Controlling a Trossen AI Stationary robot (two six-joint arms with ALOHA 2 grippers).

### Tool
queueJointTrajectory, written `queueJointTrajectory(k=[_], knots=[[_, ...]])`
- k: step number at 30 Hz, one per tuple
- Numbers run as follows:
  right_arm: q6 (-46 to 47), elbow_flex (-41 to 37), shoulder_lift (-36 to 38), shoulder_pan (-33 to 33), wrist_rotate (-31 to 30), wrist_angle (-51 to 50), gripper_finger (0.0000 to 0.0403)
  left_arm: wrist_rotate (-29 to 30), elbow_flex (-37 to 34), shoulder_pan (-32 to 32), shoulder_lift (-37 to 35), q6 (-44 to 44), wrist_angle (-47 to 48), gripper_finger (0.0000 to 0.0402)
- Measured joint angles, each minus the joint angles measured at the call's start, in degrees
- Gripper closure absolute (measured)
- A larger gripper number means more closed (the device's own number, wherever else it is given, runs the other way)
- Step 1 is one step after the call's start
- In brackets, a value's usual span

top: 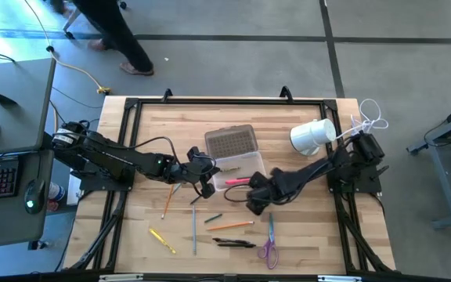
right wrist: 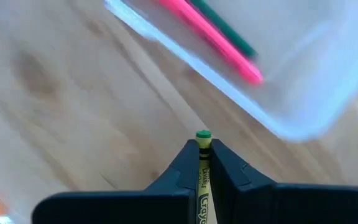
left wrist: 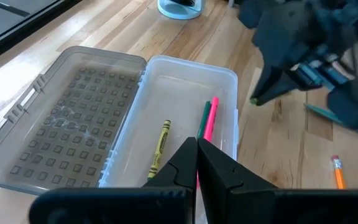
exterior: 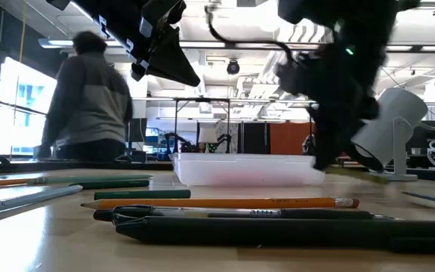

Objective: Pick & place school supplies into a supply box
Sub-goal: Put the light green crayon into the gray supply box, then put the bottom orange pencil into the gray supply box

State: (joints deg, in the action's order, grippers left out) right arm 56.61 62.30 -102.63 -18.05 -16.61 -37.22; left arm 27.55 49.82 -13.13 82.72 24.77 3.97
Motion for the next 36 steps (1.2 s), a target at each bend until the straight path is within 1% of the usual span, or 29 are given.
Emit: queueJointTrajectory(k=[3,5,7,10,12,14,15,19,22,24,26,30,33,36], knots=[[-9.7,4.3,0.0,2.4,-0.7,2.3,0.0395,0.0,0.0,0.0,0.0,0.0,-0.4,0.0355],[-18.0,7.2,0.1,4.1,-2.9,3.5,0.0393,0.0,0.0,0.0,0.0,0.0,-0.4,0.0355],[-28.9,9.4,0.1,5.8,-6.1,4.7,0.0393,0.0,0.0,0.0,0.0,0.0,-0.5,0.0355],[-44.9,11.5,0.2,8.2,-10.3,8.7,0.0395,0.0,0.0,0.0,0.0,0.0,-0.5,0.0355],[-50.5,11.5,0.2,9.9,-11.0,12.1,0.0396,0.0,0.0,0.0,0.0,0.0,-0.5,0.0355],[-51.1,10.3,0.2,11.7,-9.6,16.1,0.0396,0.0,0.0,0.0,0.0,0.0,-0.5,0.0355],[-50.0,9.3,0.2,12.5,-8.6,17.6,0.0394,0.0,0.0,0.0,0.0,0.0,-0.5,0.0355],[-42.0,2.7,0.2,14.7,-6.9,21.2,0.0393,0.0,0.0,0.0,0.0,-1.0,-0.4,0.0355],[-38.8,-2.5,0.2,15.1,-5.0,24.2,0.0394,0.0,0.0,0.0,0.0,-1.0,-0.4,0.0355],[-38.7,-5.0,0.2,15.0,-3.9,27.2,0.0394,0.1,0.0,0.0,0.0,-1.0,-0.4,0.0355],[-38.8,-7.0,0.2,14.6,-4.2,31.6,0.0392,0.4,0.0,0.0,0.0,-1.0,-0.4,0.0355],[-42.0,-9.5,0.2,14.2,-4.3,38.6,0.0372,1.4,0.0,0.0,0.0,-1.0,-0.5,0.0355],[-43.8,-9.8,0.2,13.9,-4.3,40.2,0.0347,3.3,0.0,0.0,0.0,-1.0,-0.5,0.0355],[-44.1,-9.3,0.2,13.5,-4.6,40.4,0.0324,3.5,0.0,0.0,0.0,-1.0,-0.5,0.0355]])
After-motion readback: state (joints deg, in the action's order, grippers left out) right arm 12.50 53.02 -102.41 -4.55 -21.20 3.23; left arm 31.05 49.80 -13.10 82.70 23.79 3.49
